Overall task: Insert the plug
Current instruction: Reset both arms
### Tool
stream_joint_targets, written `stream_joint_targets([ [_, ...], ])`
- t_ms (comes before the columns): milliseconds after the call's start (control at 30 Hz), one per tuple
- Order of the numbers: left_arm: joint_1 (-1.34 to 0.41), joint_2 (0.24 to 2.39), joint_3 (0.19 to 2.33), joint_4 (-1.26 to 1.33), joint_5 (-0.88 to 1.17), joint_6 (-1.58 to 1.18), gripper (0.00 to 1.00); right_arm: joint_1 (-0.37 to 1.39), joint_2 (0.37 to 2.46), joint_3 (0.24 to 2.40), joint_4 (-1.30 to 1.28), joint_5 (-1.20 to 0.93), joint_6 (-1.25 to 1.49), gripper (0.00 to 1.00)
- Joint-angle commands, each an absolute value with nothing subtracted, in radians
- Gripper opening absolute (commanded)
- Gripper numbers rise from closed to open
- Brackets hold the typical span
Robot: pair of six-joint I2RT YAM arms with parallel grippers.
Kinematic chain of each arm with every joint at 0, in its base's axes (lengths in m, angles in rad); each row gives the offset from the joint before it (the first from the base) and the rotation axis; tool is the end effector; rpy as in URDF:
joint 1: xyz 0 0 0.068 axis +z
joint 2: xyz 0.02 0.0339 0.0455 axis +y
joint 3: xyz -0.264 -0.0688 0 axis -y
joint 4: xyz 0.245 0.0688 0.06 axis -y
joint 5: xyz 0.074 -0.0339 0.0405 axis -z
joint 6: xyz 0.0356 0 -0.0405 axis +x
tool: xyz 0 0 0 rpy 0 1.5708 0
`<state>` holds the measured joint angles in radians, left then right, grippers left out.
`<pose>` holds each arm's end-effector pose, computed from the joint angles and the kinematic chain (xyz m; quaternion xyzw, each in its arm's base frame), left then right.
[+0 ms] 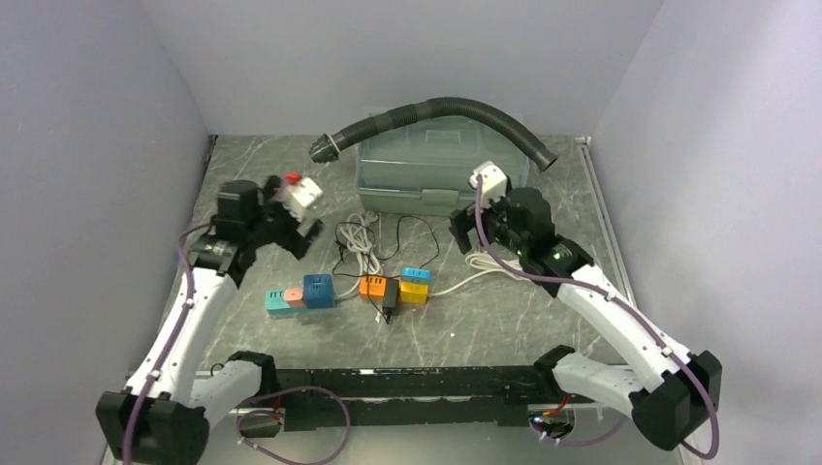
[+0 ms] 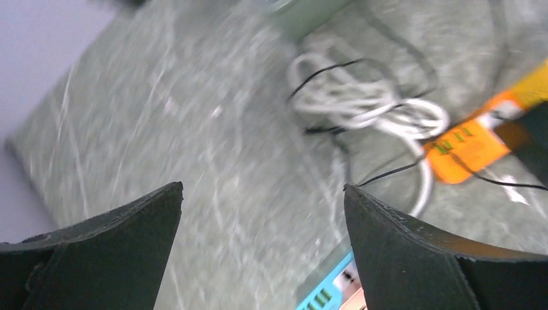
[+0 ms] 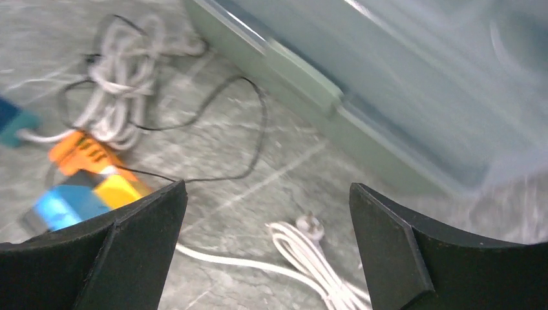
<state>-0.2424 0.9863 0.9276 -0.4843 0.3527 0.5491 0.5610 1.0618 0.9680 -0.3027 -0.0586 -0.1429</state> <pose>0.2052 -0.0634 0.3237 0.4101 0.7578 -0.0771 0.5016 0.2037 0.1305 0.3385 -0.3021 0.7756 0.1388 0.5366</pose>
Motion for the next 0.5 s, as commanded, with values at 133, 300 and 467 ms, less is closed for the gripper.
stream_joint_targets([
  [133, 0.242, 1.083, 0.952, -0.591, 0.472, 0.351, 1.0, 0.438, 0.927, 0.553, 0.229, 0.454, 0.095, 1.0],
  [300, 0.428, 1.275, 0.923, -0.426, 0.583, 0.262, 1.0, 0.339, 1.019, 0.292, 0.649, 0.691, 0.057, 1.0],
  [467, 0.489, 1.437, 0.824, -0.196, 0.657, 0.122, 1.0, 0.208, 1.14, 0.289, 0.717, 0.657, 0.126, 1.0],
])
